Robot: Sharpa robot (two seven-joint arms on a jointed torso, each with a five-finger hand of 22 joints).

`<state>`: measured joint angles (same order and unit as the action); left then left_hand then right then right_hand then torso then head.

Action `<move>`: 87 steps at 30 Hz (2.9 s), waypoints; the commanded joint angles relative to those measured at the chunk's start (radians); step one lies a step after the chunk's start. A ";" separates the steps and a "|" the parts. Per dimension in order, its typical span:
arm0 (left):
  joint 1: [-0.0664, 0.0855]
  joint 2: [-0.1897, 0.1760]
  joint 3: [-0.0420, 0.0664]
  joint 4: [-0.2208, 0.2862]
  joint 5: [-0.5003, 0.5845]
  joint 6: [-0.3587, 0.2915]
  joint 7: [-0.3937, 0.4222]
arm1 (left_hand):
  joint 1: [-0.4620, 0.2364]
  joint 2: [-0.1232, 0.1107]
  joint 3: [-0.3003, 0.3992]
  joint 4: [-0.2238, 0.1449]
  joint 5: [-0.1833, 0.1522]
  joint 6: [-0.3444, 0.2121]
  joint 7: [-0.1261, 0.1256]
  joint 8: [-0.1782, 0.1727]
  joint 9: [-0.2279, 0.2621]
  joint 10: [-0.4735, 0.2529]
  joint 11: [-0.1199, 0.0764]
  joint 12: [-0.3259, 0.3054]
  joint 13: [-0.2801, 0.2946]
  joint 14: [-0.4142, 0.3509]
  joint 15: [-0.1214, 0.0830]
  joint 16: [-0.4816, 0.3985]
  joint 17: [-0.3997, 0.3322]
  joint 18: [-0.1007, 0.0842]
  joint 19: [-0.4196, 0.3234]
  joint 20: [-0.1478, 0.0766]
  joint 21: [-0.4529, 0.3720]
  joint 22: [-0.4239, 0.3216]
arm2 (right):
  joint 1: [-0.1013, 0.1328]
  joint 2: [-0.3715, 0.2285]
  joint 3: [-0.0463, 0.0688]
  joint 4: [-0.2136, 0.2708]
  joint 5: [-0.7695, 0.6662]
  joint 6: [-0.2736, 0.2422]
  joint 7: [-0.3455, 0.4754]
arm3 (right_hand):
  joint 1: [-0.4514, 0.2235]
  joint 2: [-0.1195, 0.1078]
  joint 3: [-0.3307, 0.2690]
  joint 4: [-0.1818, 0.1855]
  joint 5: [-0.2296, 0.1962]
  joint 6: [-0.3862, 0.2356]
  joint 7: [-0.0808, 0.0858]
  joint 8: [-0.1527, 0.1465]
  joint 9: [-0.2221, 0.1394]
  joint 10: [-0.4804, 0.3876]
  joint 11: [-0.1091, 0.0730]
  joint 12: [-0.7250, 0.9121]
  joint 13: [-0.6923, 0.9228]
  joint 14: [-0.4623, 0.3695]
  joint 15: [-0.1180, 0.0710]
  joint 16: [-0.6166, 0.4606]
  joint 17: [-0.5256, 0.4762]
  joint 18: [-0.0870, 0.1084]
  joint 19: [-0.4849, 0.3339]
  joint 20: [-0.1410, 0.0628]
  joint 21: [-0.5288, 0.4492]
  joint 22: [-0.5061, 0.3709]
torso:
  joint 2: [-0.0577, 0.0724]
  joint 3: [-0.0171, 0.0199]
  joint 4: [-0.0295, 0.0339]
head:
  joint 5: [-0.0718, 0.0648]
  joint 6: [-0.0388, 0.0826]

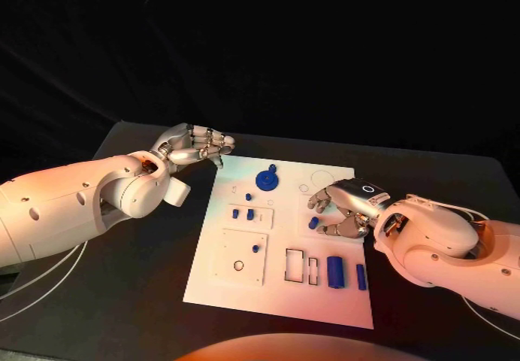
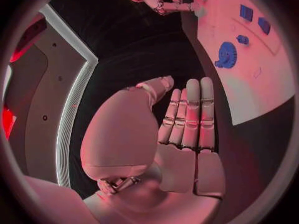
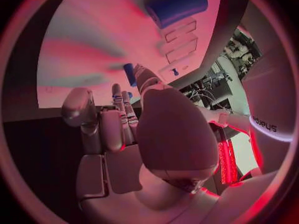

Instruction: Assemble the parts on the task board

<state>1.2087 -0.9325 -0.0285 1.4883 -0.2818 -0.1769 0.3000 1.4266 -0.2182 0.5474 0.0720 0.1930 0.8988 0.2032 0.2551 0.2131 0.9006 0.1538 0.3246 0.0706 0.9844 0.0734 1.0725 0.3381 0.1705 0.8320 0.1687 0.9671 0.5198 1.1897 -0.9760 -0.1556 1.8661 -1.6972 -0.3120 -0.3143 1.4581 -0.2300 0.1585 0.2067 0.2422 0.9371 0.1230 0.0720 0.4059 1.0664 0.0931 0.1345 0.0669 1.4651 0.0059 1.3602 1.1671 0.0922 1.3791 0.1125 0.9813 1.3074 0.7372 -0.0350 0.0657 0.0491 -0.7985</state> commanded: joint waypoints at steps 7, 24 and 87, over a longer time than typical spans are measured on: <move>-0.001 0.002 0.000 0.002 0.005 0.017 0.008 | 0.001 0.012 -0.004 0.001 0.000 0.004 0.005 0.005 0.000 -0.005 -0.001 0.003 -0.001 -0.008 0.002 -0.005 -0.001 0.013 -0.007 -0.001 -0.004 -0.001 | -0.017 0.015 -0.001 -0.016 -0.008 0.064 0.006 | 0.047 0.009 0.013 0.052 0.005 0.034 0.006 0.008 -0.016 0.030 -0.008 0.022 -0.001 0.039 -0.002 0.026 0.025 0.006 0.021 -0.006 0.036 0.094 | 0.000 -0.0018 0.0022 | 0.000 -0.001; -0.001 0.000 0.000 0.002 0.005 0.018 0.007 | 0.001 0.012 -0.004 0.001 0.000 0.004 0.005 0.005 0.000 -0.005 -0.001 0.003 -0.001 -0.008 0.002 -0.005 -0.001 0.013 -0.007 -0.001 -0.004 -0.001 | -0.021 0.024 -0.001 -0.015 0.007 -0.008 0.013 | 0.019 0.005 0.220 0.084 0.004 0.135 0.011 0.035 -0.045 0.149 -0.021 -0.006 -0.001 0.046 -0.013 0.063 0.059 -0.008 0.051 -0.017 0.118 0.132 | 0.000 -0.0004 0.0010 | 0.000 -0.004; -0.002 0.002 0.000 -0.004 0.005 0.024 -0.002 | 0.003 0.016 -0.009 -0.003 0.000 0.004 0.005 0.009 0.001 -0.012 -0.001 0.010 0.000 -0.009 0.002 -0.006 -0.003 0.014 -0.006 0.000 -0.008 -0.004 | 0.029 -0.001 0.004 0.087 0.028 -0.119 0.017 | 0.000 0.007 0.496 0.007 0.001 0.186 -0.021 0.151 0.038 0.304 -0.061 -0.013 0.052 0.049 -0.046 0.088 0.075 -0.019 0.070 -0.048 0.183 0.167 | -0.002 -0.0018 0.0012 | -0.004 0.001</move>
<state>1.2068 -0.9333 -0.0289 1.4829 -0.2818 -0.1708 0.2945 1.4307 -0.2141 0.5436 0.0704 0.1929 0.8988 0.2032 0.2593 0.2131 0.8933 0.1538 0.3289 0.0708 0.9808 0.0769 1.0725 0.3358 0.1705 0.8327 0.1680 0.9632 0.5168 1.2188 -0.9769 -0.1520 1.9479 -1.6769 -0.4183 -0.3146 1.4648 -0.2229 0.6399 0.2206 0.2404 1.1240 0.1047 0.1437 0.3624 1.3670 0.0322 0.1288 0.1175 1.4647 -0.0342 1.4435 1.2430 0.0924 1.4501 0.0696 1.1606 1.3073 0.7344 -0.0370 0.0668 0.0434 -0.7979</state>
